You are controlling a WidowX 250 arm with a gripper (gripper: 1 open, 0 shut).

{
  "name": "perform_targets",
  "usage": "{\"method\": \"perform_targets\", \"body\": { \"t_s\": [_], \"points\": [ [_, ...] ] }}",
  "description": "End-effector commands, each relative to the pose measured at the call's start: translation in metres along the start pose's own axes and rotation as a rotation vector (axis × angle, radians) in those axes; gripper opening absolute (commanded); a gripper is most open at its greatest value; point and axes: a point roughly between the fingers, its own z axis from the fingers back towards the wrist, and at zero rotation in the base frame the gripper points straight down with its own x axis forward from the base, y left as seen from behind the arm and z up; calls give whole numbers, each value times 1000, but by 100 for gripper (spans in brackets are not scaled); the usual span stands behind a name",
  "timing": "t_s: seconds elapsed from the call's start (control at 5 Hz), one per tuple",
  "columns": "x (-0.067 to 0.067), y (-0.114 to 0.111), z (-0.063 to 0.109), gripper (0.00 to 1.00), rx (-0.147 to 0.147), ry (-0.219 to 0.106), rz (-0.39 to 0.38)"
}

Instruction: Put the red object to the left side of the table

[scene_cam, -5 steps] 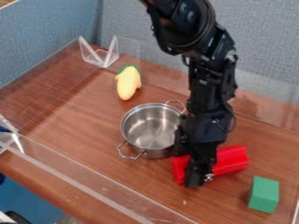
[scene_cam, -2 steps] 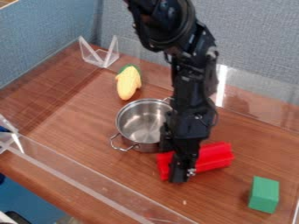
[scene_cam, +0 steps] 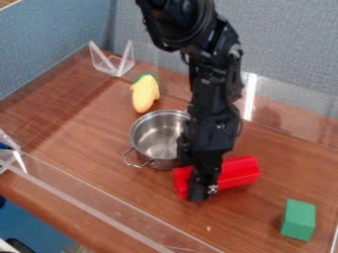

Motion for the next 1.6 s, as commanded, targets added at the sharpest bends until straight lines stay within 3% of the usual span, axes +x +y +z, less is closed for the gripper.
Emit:
{"method": "perform_targets", "body": {
  "t_s": [0.0,0.2,0.4,0.8,1.0,1.2,1.4],
  "points": [
    [10,-2,17,0,52,-54,-32],
    [14,-9,18,0,61,-56,-58],
    [8,-7,20,0,70,-60,-88],
    [18,-17,49,0,102,-84,-20],
    [12,-4,74,0,152,-102,-18],
    [-4,14,108,0,210,-111,49],
    [-34,49,136,0,242,-125,163]
  ]
}}
